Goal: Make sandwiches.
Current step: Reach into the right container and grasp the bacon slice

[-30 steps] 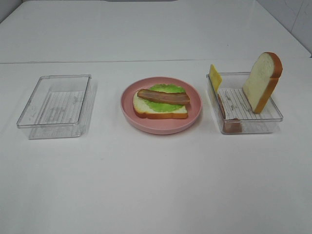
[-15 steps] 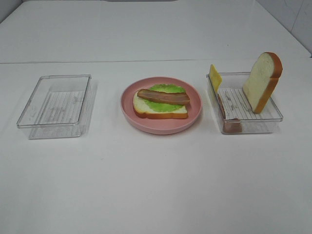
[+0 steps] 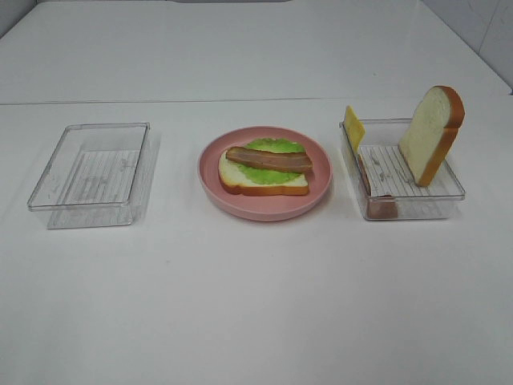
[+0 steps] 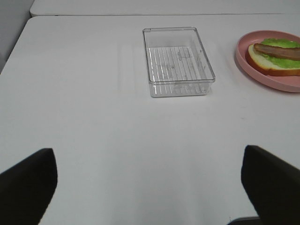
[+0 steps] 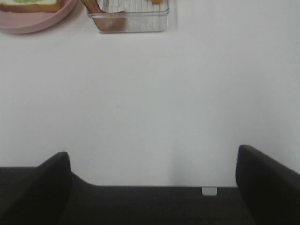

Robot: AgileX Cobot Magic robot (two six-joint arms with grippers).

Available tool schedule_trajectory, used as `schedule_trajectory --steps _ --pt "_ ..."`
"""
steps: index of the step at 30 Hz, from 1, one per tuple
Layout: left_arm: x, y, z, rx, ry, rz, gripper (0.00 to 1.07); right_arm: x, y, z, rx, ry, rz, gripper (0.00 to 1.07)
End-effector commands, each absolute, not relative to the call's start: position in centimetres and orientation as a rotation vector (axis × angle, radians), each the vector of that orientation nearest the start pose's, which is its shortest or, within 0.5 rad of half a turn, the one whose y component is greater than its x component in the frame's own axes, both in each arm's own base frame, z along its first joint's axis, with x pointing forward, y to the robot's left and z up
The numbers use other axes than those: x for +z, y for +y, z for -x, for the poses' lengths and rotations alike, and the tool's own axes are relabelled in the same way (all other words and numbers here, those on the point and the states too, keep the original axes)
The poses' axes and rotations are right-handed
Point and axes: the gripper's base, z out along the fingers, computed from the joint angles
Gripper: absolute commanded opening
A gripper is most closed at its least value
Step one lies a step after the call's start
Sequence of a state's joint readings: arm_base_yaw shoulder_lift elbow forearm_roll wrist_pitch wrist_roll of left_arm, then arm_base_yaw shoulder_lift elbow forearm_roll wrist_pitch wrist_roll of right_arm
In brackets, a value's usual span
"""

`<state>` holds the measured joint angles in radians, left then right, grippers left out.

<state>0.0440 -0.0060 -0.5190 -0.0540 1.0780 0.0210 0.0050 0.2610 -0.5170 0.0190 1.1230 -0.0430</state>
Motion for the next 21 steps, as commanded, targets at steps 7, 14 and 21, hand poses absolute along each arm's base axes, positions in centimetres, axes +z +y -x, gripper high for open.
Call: schedule_trajectory --steps 7,14,21 --pt "28.1 -0.5 1.2 -0.031 2.006 0.018 1.02 30.7 0.2 -11.7 0.012 2.607 0.056 0.92" --pt "28.1 -0.5 1.2 -0.031 2.006 0.018 1.02 32.0 0.4 -17.0 0.056 2.7 0.045 0.92" --pt "28.1 -0.5 1.2 -0.031 2.006 0.018 1.02 32.0 0.7 -23.2 0.116 2.831 -0.026 0.92"
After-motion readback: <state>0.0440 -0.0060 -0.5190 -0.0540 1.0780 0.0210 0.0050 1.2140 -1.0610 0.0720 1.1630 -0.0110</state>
